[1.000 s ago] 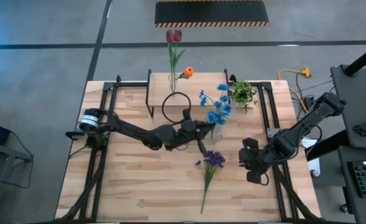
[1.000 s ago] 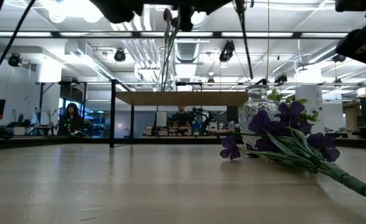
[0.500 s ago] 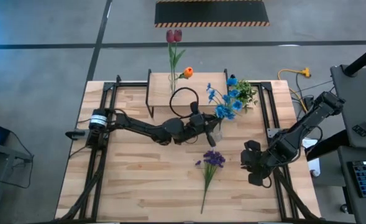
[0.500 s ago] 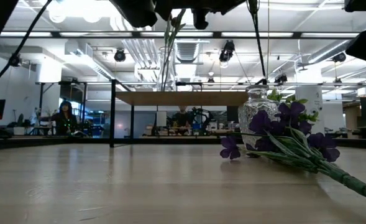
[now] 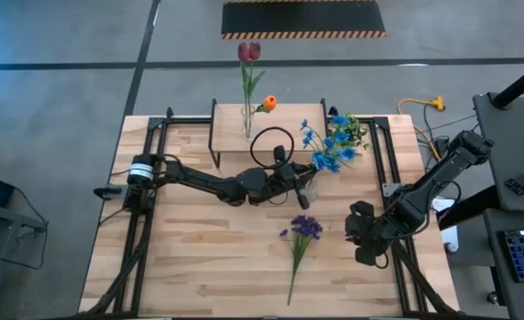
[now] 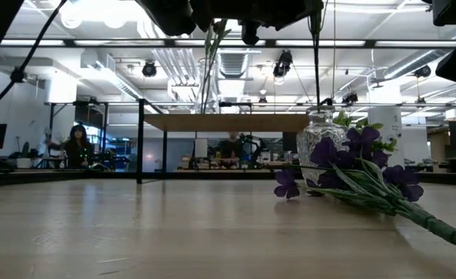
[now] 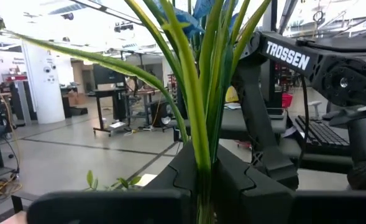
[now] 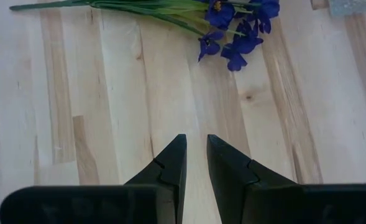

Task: Pick and place flowers into a vace then onto a shelf
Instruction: Put the blue flowers into the transparent vase, then put the purple flowers into the transparent vase

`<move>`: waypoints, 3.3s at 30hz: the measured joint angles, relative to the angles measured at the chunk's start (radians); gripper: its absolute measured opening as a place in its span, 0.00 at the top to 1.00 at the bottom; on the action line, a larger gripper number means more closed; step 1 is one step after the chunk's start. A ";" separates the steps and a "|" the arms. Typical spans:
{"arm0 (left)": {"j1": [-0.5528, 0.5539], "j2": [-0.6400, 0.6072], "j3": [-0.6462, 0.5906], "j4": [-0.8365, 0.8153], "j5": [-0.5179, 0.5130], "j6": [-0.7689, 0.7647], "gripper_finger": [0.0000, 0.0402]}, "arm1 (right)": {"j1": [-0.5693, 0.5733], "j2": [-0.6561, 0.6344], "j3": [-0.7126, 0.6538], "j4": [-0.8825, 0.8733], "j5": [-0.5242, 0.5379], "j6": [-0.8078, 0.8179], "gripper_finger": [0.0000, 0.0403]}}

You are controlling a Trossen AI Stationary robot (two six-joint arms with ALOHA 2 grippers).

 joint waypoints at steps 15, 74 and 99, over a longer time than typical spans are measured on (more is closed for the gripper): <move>0.005 0.029 -0.002 -0.088 -0.004 -0.097 0.97 | 0.000 0.000 0.000 0.007 0.001 0.000 0.86; -0.087 -0.211 0.003 -0.866 0.333 -0.633 0.59 | 0.016 0.000 -0.015 0.025 0.045 -0.064 0.86; -0.366 -0.159 -0.002 -1.166 0.359 -1.000 0.59 | 0.016 0.003 -0.016 0.122 0.044 -0.155 0.86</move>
